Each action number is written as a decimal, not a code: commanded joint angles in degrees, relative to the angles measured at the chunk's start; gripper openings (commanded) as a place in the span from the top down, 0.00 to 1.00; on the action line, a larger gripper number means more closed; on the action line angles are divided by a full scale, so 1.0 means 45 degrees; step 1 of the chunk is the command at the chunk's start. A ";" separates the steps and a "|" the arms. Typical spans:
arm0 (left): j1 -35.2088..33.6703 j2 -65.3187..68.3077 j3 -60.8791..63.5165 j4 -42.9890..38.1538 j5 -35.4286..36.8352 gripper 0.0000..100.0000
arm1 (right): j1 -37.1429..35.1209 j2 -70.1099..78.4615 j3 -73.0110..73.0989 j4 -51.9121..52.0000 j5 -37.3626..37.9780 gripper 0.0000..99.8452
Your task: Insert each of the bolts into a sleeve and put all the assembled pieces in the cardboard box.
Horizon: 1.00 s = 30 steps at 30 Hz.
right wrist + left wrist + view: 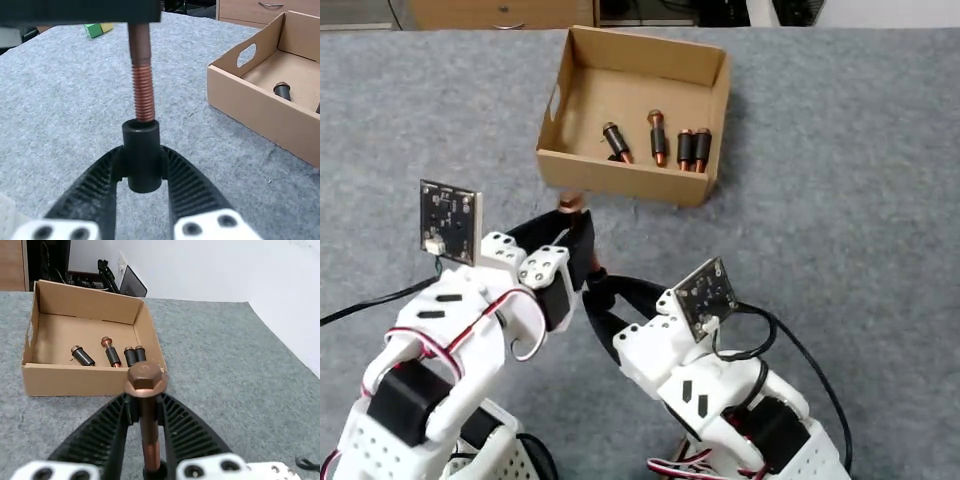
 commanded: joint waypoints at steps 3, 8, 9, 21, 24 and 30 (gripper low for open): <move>-0.0059 -0.0010 -0.0410 0.0234 0.0137 0.98 | -0.0049 -0.1221 -0.0186 -0.0449 -0.0039 1.00; -0.0059 -0.0010 -0.0410 0.0254 0.0137 0.98 | -0.0049 -0.1221 -0.0166 -0.0469 -0.0020 1.00; -0.0039 -0.0010 -0.0391 0.0274 0.0215 0.98 | -0.0049 -0.1221 -0.0147 -0.0469 -0.0020 1.00; 0.0567 -0.0010 -0.0684 0.1270 0.0938 0.98 | -0.0049 -0.1221 -0.0127 -0.0469 -0.0020 1.00; 0.0567 -0.0010 -0.0664 0.1270 0.0938 0.98 | -0.0049 -0.1221 -0.0127 -0.0469 -0.0020 1.00; 0.0586 0.0010 -0.0293 0.1778 0.0918 0.98 | -0.0029 -0.1221 -0.0186 -0.0469 0.0000 1.00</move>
